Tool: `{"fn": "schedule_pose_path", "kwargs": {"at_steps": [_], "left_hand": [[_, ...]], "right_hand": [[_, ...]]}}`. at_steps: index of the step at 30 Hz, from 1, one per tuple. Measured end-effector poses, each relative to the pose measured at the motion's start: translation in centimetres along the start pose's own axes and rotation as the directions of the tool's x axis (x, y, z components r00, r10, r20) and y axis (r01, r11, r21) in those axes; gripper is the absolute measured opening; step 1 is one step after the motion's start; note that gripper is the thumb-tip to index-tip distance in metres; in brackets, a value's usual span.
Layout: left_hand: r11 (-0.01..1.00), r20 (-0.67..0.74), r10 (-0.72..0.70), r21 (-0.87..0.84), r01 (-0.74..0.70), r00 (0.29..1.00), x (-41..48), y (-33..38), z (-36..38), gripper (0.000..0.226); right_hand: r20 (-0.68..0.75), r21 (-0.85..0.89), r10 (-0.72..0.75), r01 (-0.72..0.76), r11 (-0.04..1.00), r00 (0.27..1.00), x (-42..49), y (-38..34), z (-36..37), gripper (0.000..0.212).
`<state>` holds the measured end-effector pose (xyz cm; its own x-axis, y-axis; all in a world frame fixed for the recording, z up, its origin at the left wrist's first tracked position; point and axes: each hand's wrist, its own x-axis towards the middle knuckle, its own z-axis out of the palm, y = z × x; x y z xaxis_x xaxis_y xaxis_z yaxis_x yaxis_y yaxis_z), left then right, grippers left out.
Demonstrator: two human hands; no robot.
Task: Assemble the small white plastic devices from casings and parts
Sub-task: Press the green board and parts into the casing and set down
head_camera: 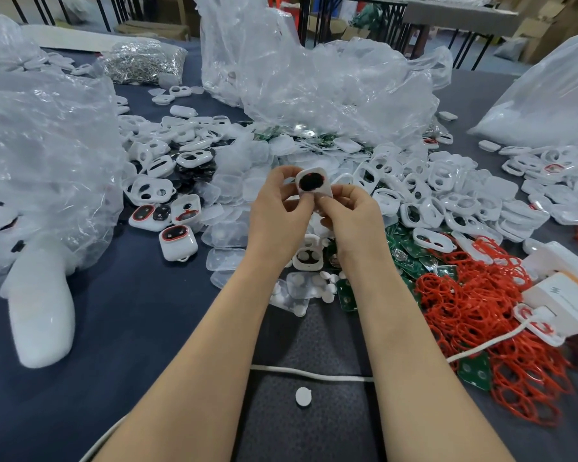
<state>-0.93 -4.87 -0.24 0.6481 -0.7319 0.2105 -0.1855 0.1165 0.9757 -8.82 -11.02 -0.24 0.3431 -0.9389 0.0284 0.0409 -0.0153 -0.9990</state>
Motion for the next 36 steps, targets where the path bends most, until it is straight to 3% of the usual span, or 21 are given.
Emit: {"fn": "schedule_pose_path", "kwargs": {"at_steps": [5,8,10,13,16,18,21,23,25,27,30,32,36], "left_hand": [[0.970,0.053,-0.099,-0.216,0.108,0.994,0.5,-0.1,-0.5,0.026],[0.935,-0.069,-0.173,-0.324,0.142,0.983,1.2,0.3,-2.2,0.027],[0.917,-0.235,-0.188,-0.389,0.086,0.954,1.7,0.8,-3.8,0.027],[0.855,-0.456,-0.215,-0.516,-0.059,0.864,2.2,1.6,-5.5,0.022],[0.830,-0.519,-0.236,-0.548,-0.107,0.822,2.4,1.6,-5.7,0.017],[0.836,-0.516,-0.239,-0.540,-0.096,0.823,2.3,1.5,-5.5,0.019],[0.841,-0.480,-0.254,-0.539,-0.054,0.840,2.3,1.3,-4.7,0.017],[0.849,-0.435,-0.269,-0.528,-0.002,0.860,2.2,1.1,-3.8,0.016],[0.857,-0.359,-0.283,-0.510,0.067,0.889,2.0,0.9,-2.9,0.013],[0.872,-0.259,-0.292,-0.468,0.145,0.920,1.8,0.6,-2.1,0.016],[0.895,-0.061,-0.314,-0.351,0.275,0.947,1.3,0.1,-1.0,0.017],[0.904,0.009,-0.323,-0.292,0.311,0.947,0.9,-0.2,-0.3,0.018],[0.924,0.017,-0.295,-0.251,0.290,0.955,0.7,-0.3,0.2,0.026]], "right_hand": [[0.026,-0.046,-0.040,0.042,0.998,0.999,-0.4,-0.6,0.0,0.006],[0.160,-0.060,-0.090,0.100,0.993,0.983,-1.0,-1.1,0.3,0.013],[0.198,-0.252,-0.186,0.234,0.939,0.962,-1.5,-1.0,0.9,0.018],[0.325,-0.556,-0.310,0.446,0.702,0.893,-2.1,-0.3,2.8,0.021],[0.466,-0.792,-0.205,0.509,0.337,0.861,-2.3,0.8,5.6,0.031],[0.460,-0.844,-0.136,0.480,0.241,0.877,-2.6,1.3,6.9,0.032],[0.462,-0.820,-0.153,0.486,0.301,0.874,-2.9,1.0,7.1,0.022],[0.437,-0.737,-0.127,0.435,0.518,0.891,-2.3,0.0,5.4,0.012],[0.359,-0.576,-0.082,0.290,0.764,0.930,-1.2,-1.6,2.5,0.005],[0.222,-0.437,-0.068,0.162,0.885,0.973,0.0,-2.5,-0.8,0.010],[0.086,-0.132,0.023,-0.012,0.991,0.996,1.0,-2.1,-3.6,0.015],[0.065,0.053,0.069,-0.072,0.996,0.996,1.0,-1.3,-3.7,0.010],[0.023,-0.010,-0.044,0.044,0.999,0.999,0.8,-0.5,-2.7,0.011]]}}
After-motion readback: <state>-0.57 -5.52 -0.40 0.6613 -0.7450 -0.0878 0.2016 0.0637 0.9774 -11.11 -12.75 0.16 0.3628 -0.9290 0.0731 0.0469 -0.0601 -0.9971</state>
